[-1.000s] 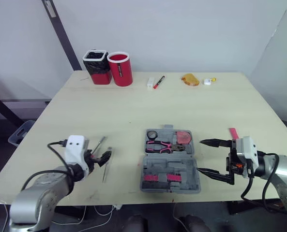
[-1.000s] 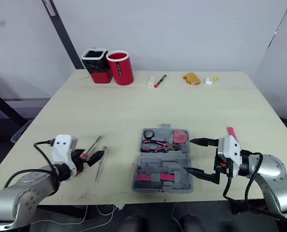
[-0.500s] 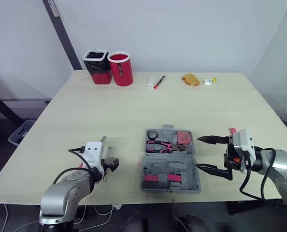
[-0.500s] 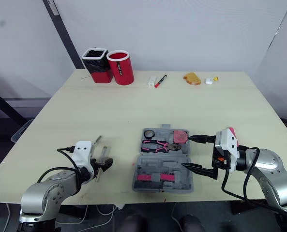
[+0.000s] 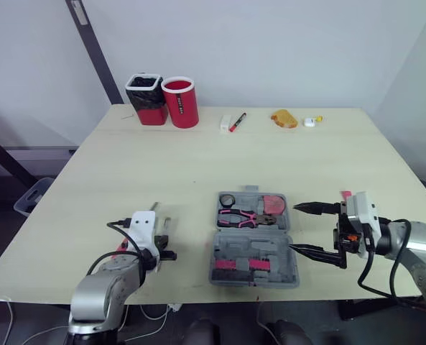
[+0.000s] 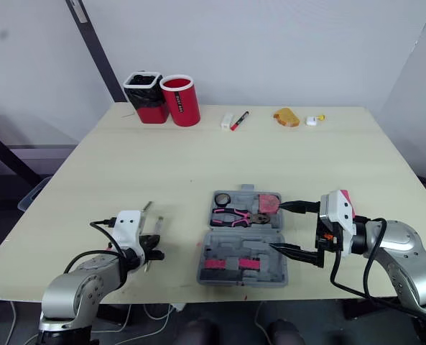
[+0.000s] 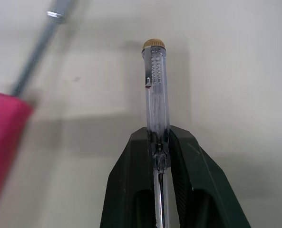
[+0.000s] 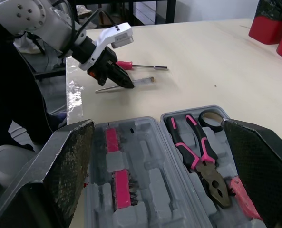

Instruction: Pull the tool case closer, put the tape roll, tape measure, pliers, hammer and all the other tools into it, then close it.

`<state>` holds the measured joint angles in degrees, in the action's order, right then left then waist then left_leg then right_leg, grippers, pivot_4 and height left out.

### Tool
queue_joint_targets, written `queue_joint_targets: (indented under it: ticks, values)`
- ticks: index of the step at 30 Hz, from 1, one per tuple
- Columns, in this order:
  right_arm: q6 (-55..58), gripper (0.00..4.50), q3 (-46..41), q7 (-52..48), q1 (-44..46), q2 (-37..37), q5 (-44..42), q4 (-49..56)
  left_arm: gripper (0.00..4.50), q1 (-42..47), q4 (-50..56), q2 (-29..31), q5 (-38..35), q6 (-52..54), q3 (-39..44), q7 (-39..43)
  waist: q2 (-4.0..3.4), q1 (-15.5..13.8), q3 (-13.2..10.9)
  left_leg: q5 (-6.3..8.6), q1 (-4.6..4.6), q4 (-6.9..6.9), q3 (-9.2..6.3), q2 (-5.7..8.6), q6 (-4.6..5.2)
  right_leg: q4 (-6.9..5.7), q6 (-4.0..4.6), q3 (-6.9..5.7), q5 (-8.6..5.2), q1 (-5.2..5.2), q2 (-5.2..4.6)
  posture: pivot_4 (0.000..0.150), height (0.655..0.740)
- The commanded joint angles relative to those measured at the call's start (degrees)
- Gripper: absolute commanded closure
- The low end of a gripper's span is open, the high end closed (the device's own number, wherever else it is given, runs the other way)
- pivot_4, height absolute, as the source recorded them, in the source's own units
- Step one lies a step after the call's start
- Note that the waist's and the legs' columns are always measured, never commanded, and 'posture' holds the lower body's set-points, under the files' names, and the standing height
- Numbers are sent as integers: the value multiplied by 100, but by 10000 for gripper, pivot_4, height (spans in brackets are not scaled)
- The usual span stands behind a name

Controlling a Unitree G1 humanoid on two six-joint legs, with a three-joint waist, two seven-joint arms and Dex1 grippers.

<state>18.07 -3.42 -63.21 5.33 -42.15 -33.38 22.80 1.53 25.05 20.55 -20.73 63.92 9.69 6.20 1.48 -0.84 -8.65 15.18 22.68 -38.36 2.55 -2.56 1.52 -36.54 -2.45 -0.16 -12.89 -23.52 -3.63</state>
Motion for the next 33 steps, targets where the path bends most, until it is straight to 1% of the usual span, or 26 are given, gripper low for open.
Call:
queue_joint_targets:
  ticks: [1,6,10,11,13,14,15,17,18,19,20,21,24,27,28,29,31,33]
  values:
    - [-77,0,-271,-15,-73,-91,-94,163,44995,-167,622,57,-163,280,-28,137,2,5,-1,0,0,0,-1,0,0,0,0,0,0,0,0,1500,7400]
    - [-61,0,-330,-29,-185,-137,-131,222,44995,-401,863,28,-99,453,-52,94,2,5,-1,0,0,1,-9,-1,0,-1,0,0,0,-1,1,1500,7400]
    - [-42,0,-366,-88,-256,-181,-177,265,44995,-618,747,71,31,232,-206,150,1,5,0,0,-2,1,-19,-1,0,0,0,1,0,-1,1,1500,7400]
    - [-49,0,-371,-103,-269,-188,-181,264,36995,-660,711,77,71,145,-216,152,1,5,0,0,-2,1,-20,-1,0,0,0,1,-1,-1,1,1500,7400]
    - [-69,0,-385,-131,-295,-200,-183,254,32701,-743,685,60,71,52,-179,193,0,5,0,0,-2,1,-22,-1,0,0,0,1,-1,-1,1,1500,7400]
    - [-78,0,-391,-140,-302,-201,-181,250,26173,-793,695,62,69,-11,-141,223,0,7,0,0,-2,1,-24,-1,0,0,0,1,-1,-1,1,1500,7400]
    - [-82,0,-394,-144,-303,-201,-180,247,21507,-834,711,74,63,-67,-106,265,-1,13,1,0,-3,1,-27,-1,0,0,0,1,-1,-1,1,1500,7400]
    - [-91,0,-408,-155,-309,-196,-178,239,13999,-891,756,101,29,-136,-46,353,-1,17,1,0,-5,1,-31,-2,0,-1,0,1,-1,0,2,1500,7400]
    - [-111,0,-418,-162,-323,-188,-168,229,7743,-926,837,187,-50,-131,46,484,-1,20,1,0,-6,1,-33,-2,0,-1,0,1,-1,-1,3,1500,7400]
    - [-122,0,-417,-160,-328,-180,-157,225,2795,-950,886,255,-105,-131,118,587,-1,19,1,0,-6,1,-35,-3,0,-3,0,1,-1,-1,4,1500,7400]
    - [-144,0,-421,-157,-339,-169,-145,210,1195,-972,992,427,-192,-103,197,763,-2,19,1,0,-6,1,-35,-3,0,-3,0,1,-1,-1,4,1500,7400]
    - [-173,0,-423,-150,-354,-153,-130,194,1195,-974,1079,640,-286,-96,290,972,0,21,0,0,-6,1,-36,-3,0,-3,0,1,-1,-1,4,1500,7400]
    - [-289,0,-447,-123,-430,-108,-95,161,1195,-859,1212,1543,-685,81,537,1803,1,9,-3,0,-2,1,-38,-6,0,-5,1,-2,-3,-6,6,1500,7400]
    - [-367,0,-452,-53,-493,-54,-66,187,1195,-605,981,2785,-832,-97,437,2754,-2,-14,-7,0,2,0,-38,-6,-1,-5,1,-12,-4,-14,3,1500,7400]
    - [-394,0,-476,-11,-548,-33,-67,235,1195,-456,814,3423,-614,-573,190,3263,-5,-20,-11,0,1,0,-38,-6,-1,0,0,-10,-3,-14,0,1500,7400]
    - [-412,0,-493,18,-586,-20,-71,269,1195,-356,696,3844,-452,-919,9,3607,0,-15,-13,0,3,0,-34,1,-1,0,-1,-7,-4,-14,-8,1500,7400]
    - [-438,0,-497,53,-630,-9,-68,306,1195,-147,388,4464,-217,-1570,-366,4265,-2,-8,-14,0,7,0,-32,2,-1,4,0,-9,-3,-14,-8,1500,7400]
    - [-477,0,-499,68,-692,-7,-62,332,1195,362,-89,4991,310,-2642,-987,5062,-11,-3,-17,0,5,4,-21,3,-2,12,0,-3,-2,-13,-11,1500,7400]
